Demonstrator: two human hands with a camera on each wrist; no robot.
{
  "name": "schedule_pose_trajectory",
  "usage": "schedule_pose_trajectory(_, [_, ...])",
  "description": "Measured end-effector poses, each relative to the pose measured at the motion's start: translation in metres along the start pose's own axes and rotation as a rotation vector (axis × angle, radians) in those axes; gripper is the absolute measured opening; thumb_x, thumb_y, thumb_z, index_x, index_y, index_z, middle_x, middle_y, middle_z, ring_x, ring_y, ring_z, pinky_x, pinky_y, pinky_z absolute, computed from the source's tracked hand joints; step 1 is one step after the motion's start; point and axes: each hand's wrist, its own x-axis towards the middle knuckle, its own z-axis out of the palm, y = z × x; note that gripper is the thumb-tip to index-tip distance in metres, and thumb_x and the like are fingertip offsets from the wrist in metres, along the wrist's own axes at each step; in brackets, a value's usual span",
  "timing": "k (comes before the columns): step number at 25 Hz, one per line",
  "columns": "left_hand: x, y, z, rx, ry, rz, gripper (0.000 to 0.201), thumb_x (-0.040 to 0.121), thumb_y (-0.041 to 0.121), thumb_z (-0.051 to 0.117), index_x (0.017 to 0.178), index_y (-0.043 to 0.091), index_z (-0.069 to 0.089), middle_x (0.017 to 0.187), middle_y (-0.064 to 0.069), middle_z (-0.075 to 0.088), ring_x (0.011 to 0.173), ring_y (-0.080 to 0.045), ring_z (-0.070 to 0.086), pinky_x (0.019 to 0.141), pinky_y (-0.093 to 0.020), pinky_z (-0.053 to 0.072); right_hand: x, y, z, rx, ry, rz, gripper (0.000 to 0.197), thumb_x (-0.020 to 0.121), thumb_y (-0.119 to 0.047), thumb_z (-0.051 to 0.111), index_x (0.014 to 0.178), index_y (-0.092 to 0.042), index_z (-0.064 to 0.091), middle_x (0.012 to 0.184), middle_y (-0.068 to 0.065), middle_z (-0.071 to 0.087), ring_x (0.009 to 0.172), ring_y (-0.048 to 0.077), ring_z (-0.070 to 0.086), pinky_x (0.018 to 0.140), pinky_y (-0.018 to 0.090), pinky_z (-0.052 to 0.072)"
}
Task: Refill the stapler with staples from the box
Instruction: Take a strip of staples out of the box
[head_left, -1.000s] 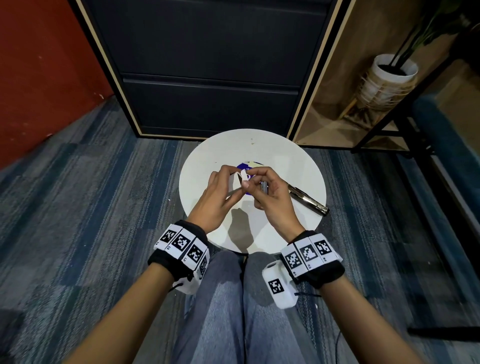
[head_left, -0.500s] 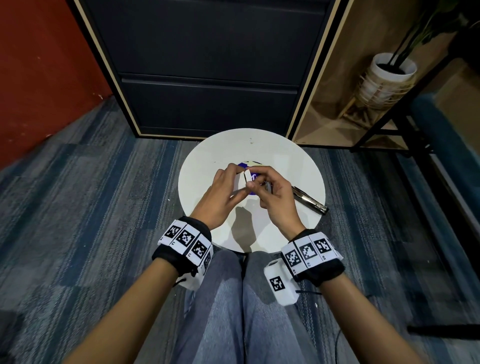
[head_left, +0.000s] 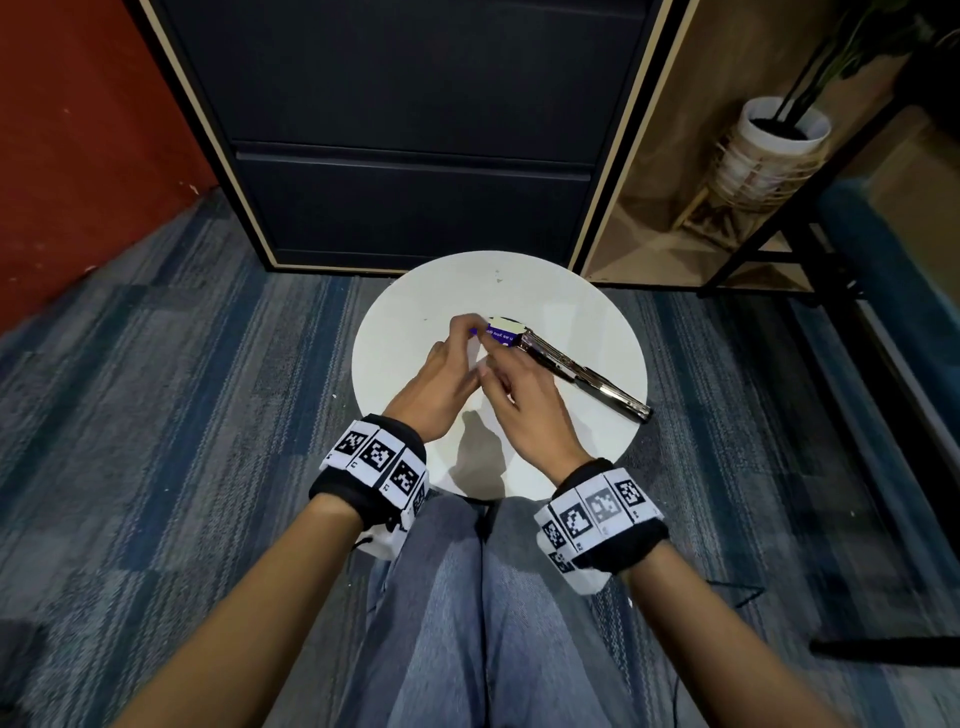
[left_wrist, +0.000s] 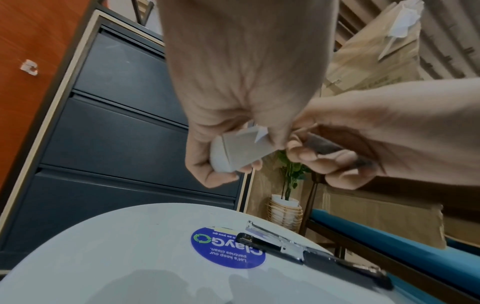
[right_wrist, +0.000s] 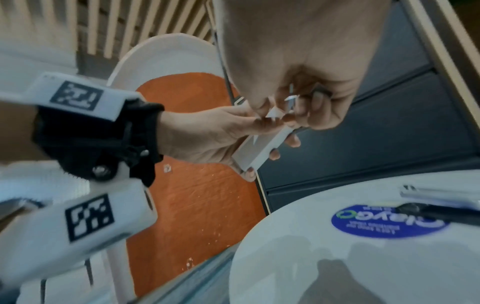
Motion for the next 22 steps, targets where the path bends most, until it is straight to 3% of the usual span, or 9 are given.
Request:
schedule_pose_trajectory(4, [0.009, -0.022, 0.016, 0.153, -0.008, -0.076, 0.031, 0.097, 0.014, 0.043, 0.127, 0.014, 0.04, 0.124, -0.013, 0.043, 0.114, -0.031, 0.047, 0.099, -0.047, 0.045, 0.004, 0.032, -0.001, 0.182, 0.04, 0.23, 0.032, 0.093, -0.013, 0.049, 0.124, -0.011, 0.047, 0.074, 0.002, 0.058, 0.065, 0.013, 0.052, 0.066, 0.03, 0.042])
schedule_pose_trajectory(6, [0.011, -0.036, 0.025, 0.218, -0.09, -0.102, 0.031, 0.094, 0.01, 0.049, 0.125, 0.014, 0.046, 0.122, -0.014, 0.046, 0.11, -0.032, 0.052, 0.091, -0.05, 0.05, 0.01, 0.054, -0.006, 0.011, 0.016, 0.399, 0.035, 0.088, -0.012, 0.058, 0.12, -0.007, 0.047, 0.086, 0.008, 0.059, 0.08, 0.026, 0.059, 0.07, 0.033, 0.044])
schedule_pose_trajectory(9, [0.009, -0.057, 0.039, 0.357, -0.306, 0.024, 0.034, 0.091, 0.009, 0.056, 0.124, 0.018, 0.053, 0.118, -0.011, 0.053, 0.108, -0.029, 0.053, 0.089, -0.049, 0.05, 0.022, 0.087, -0.019, -0.368, -0.088, 0.571, 0.048, 0.086, -0.015, 0.062, 0.128, -0.003, 0.043, 0.123, 0.017, 0.055, 0.114, 0.034, 0.055, 0.087, 0.041, 0.048])
schedule_pose_trajectory(12, [0.002, -0.068, 0.046, 0.395, -0.424, 0.039, 0.052, 0.091, 0.001, 0.05, 0.137, 0.027, 0.048, 0.129, -0.008, 0.051, 0.12, -0.027, 0.046, 0.098, -0.048, 0.044, 0.034, 0.114, -0.033, -0.571, -0.113, 0.642, 0.048, 0.089, -0.02, 0.059, 0.13, -0.004, 0.04, 0.13, 0.019, 0.046, 0.117, 0.038, 0.053, 0.09, 0.047, 0.048])
schedule_pose_trajectory(14, [-0.002, -0.07, 0.048, 0.395, -0.391, 0.041, 0.054, 0.093, 0.005, 0.049, 0.141, 0.029, 0.043, 0.135, -0.006, 0.048, 0.125, -0.025, 0.042, 0.1, -0.046, 0.043, 0.038, 0.129, -0.038, -0.59, -0.114, 0.659, 0.045, 0.09, -0.026, 0.058, 0.127, -0.005, 0.044, 0.127, 0.02, 0.045, 0.114, 0.039, 0.054, 0.089, 0.048, 0.049])
schedule_pose_trajectory(17, [-0.004, -0.072, 0.045, 0.378, -0.237, 0.015, 0.044, 0.096, 0.024, 0.048, 0.14, 0.024, 0.043, 0.136, -0.002, 0.048, 0.126, -0.021, 0.042, 0.096, -0.041, 0.044, 0.04, 0.136, -0.034, -0.577, -0.115, 0.607, 0.036, 0.09, -0.024, 0.059, 0.122, -0.01, 0.049, 0.121, 0.018, 0.044, 0.104, 0.039, 0.057, 0.083, 0.047, 0.051])
schedule_pose_trajectory(22, [0.009, -0.076, 0.033, 0.281, 0.007, -0.155, 0.044, 0.093, 0.019, 0.052, 0.136, 0.01, 0.044, 0.133, -0.009, 0.049, 0.124, -0.027, 0.045, 0.102, -0.045, 0.042, 0.03, 0.12, -0.006, -0.468, -0.255, 0.323, 0.033, 0.086, -0.02, 0.064, 0.118, -0.018, 0.057, 0.106, 0.014, 0.047, 0.098, 0.034, 0.056, 0.079, 0.041, 0.05])
